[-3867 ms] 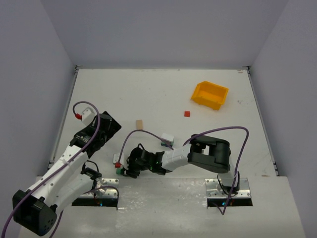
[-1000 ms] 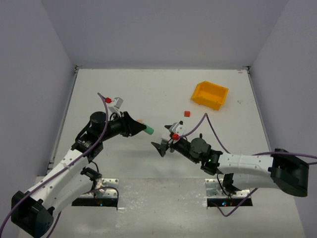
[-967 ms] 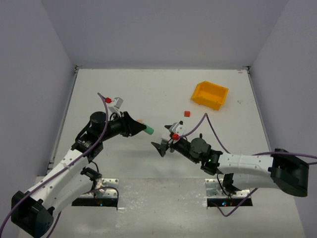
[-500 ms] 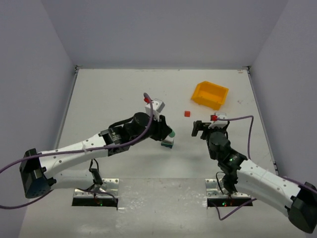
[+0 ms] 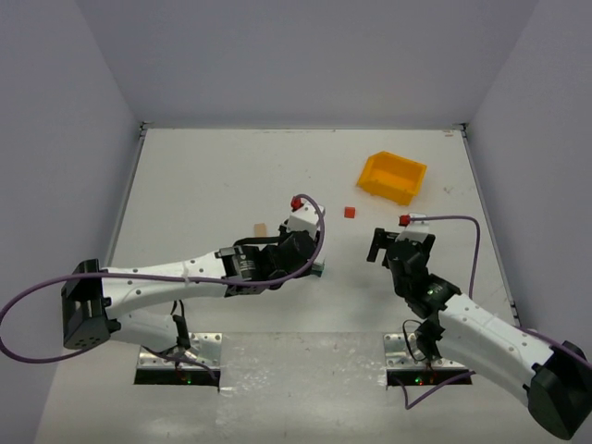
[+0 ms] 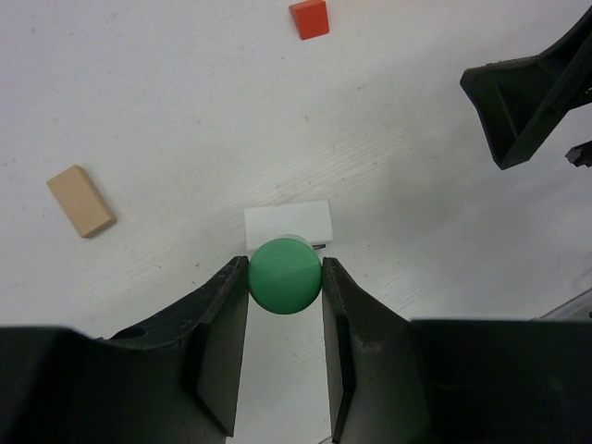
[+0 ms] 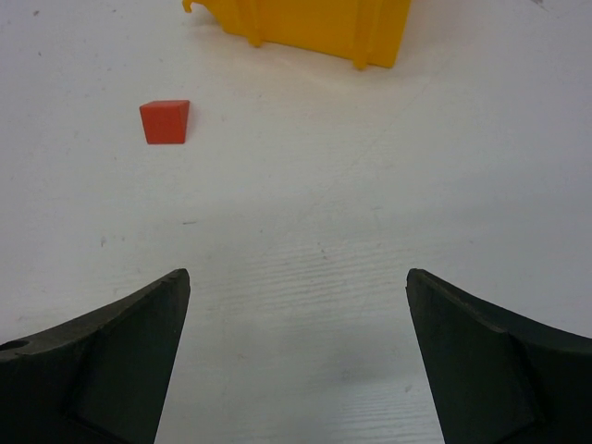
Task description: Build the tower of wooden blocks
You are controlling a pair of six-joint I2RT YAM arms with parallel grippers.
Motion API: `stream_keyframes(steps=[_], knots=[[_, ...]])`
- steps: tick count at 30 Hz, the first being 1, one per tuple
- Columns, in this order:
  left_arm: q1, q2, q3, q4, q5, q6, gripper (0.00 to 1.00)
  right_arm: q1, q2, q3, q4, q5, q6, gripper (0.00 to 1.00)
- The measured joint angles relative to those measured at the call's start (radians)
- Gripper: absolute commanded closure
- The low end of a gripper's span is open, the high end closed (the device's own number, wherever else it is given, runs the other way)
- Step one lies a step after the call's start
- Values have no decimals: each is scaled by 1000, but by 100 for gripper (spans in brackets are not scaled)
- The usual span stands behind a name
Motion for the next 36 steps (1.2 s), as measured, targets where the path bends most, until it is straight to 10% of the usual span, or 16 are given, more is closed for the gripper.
stream_keyframes(steps=[36], knots=[[66, 174, 52, 20, 51, 4, 100, -5, -6, 2, -11, -3, 15, 1]])
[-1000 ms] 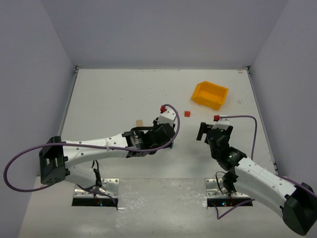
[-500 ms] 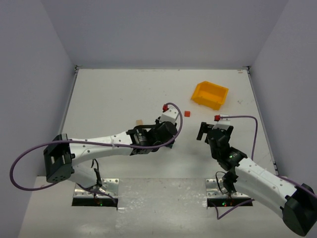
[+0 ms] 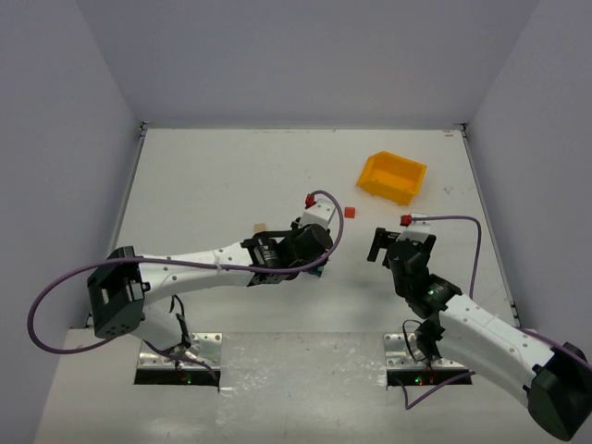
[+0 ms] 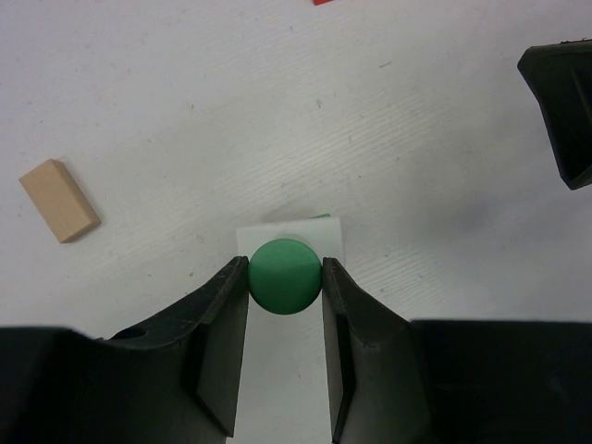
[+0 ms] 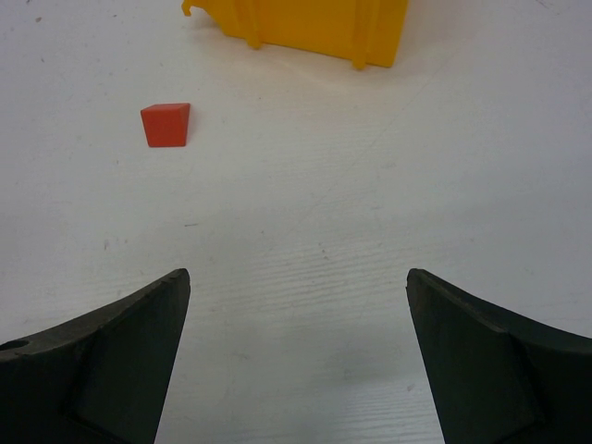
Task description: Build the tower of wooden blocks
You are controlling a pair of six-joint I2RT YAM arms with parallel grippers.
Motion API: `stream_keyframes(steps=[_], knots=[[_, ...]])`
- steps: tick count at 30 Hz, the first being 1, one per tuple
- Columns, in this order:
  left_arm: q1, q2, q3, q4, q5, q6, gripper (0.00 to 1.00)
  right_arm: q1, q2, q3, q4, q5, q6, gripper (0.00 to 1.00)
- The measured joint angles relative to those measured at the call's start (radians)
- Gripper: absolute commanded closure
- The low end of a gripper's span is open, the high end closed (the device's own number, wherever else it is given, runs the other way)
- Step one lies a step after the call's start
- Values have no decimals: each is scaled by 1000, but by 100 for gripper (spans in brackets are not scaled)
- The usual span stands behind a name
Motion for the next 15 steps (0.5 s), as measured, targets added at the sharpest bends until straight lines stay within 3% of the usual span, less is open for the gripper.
stream_keyframes(steps=[15], knots=[[6, 8, 14, 4, 14, 1, 100, 0, 0, 0, 0, 0, 0, 1]])
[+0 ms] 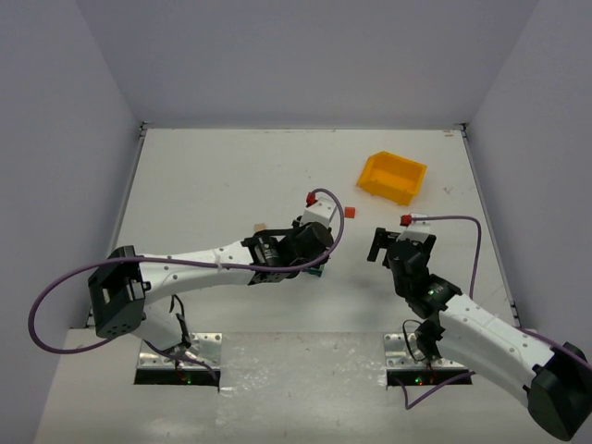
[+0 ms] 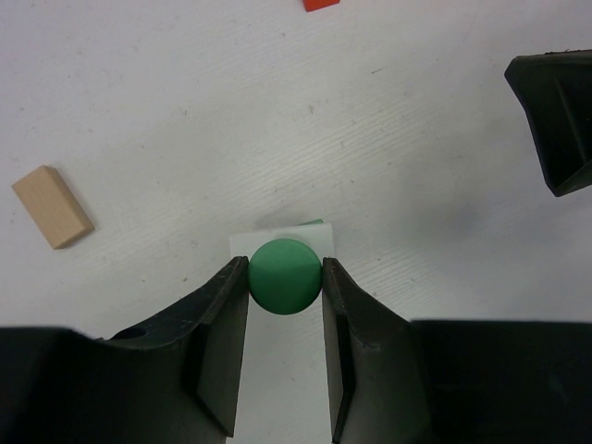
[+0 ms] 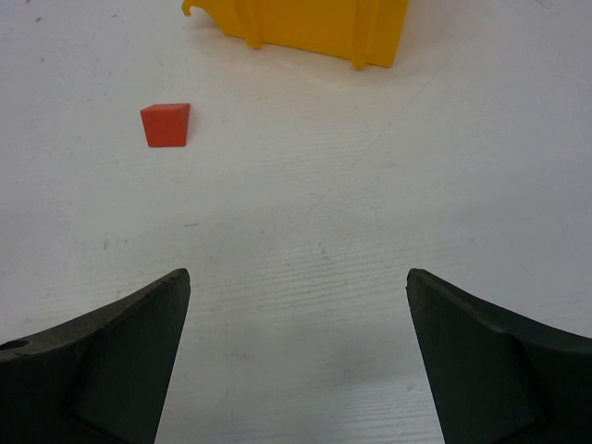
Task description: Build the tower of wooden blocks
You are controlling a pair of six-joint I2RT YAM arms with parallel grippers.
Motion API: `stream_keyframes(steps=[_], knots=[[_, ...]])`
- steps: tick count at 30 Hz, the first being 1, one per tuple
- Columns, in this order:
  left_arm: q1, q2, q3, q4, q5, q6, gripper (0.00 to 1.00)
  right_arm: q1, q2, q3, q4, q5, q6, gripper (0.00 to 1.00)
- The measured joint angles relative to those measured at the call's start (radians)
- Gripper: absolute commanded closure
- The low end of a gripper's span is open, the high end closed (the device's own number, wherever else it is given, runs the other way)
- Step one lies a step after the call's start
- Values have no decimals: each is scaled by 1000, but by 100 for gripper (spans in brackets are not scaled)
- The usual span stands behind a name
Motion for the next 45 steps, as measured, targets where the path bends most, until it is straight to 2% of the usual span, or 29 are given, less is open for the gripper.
stream_keyframes(steps=[14, 23, 39, 45], knots=[[0, 17, 4, -1, -1, 10, 96, 0, 0, 0, 0, 0, 0, 1], [0, 26, 12, -1, 0, 10, 86, 0, 0, 0, 0, 0, 0, 1], [0, 26, 12, -4, -1, 10, 85, 0, 0, 0, 0, 0, 0, 1], [0, 26, 12, -7, -4, 10, 78, 0, 0, 0, 0, 0, 0, 1]])
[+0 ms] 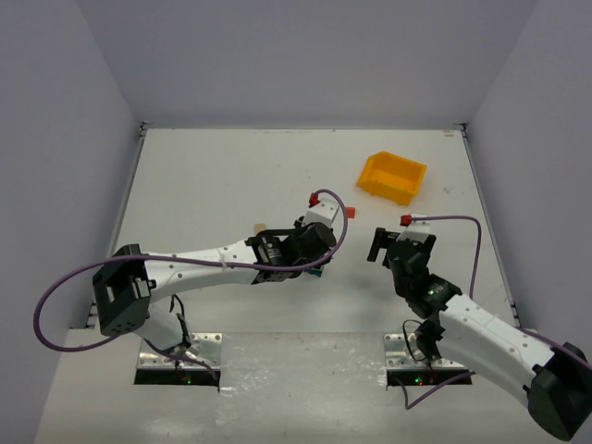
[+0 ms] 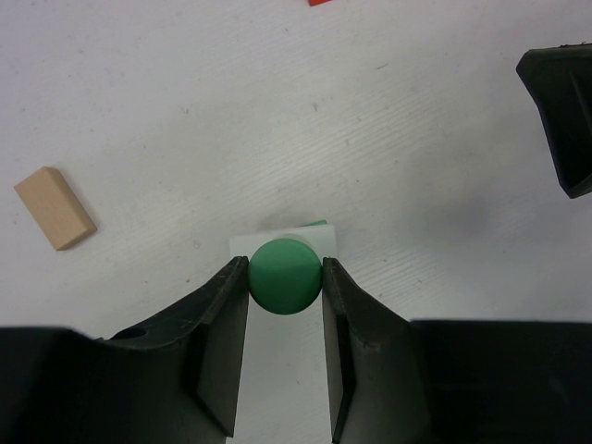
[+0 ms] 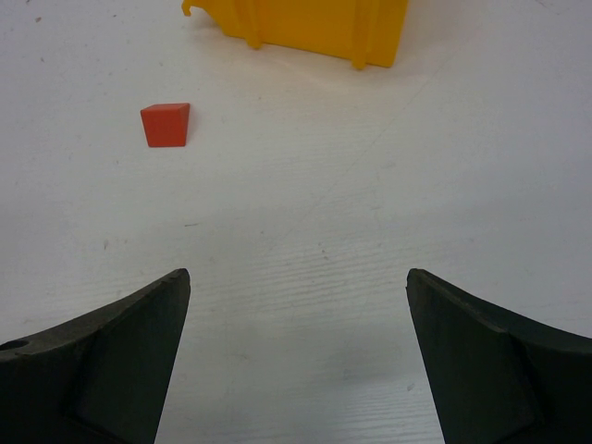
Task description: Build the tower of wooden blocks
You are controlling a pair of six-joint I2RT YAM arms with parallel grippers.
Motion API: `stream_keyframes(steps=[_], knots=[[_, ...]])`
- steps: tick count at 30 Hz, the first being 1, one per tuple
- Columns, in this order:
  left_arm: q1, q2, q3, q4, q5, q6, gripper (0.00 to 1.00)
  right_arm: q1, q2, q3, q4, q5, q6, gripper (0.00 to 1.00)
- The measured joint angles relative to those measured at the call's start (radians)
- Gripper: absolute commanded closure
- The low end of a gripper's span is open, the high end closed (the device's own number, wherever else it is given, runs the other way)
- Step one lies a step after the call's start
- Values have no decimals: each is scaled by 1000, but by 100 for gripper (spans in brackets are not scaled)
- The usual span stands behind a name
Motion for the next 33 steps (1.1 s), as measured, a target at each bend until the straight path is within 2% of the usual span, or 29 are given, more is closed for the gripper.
stream_keyframes(steps=[4, 10, 12, 16, 22, 25, 27, 33], knots=[[0, 0, 0, 0, -1, 0, 74, 0, 0, 0, 0, 0, 0, 1], [0, 0, 0, 0, 0, 0, 61, 0, 0, 0, 0, 0, 0, 1], [0, 0, 0, -1, 1, 0, 51, 0, 0, 0, 0, 0, 0, 1], [0, 0, 0, -6, 2, 1, 49, 0, 0, 0, 0, 0, 0, 1], [0, 0, 0, -8, 4, 1, 35, 0, 0, 0, 0, -1, 0, 1], [0, 0, 0, -8, 5, 3, 20, 0, 0, 0, 0, -1, 0, 1], [0, -3, 0, -9, 9, 3, 1, 0, 0, 0, 0, -2, 0, 1], [0, -41, 0, -8, 40, 4, 0, 0, -6, 0, 0, -8, 0, 1]])
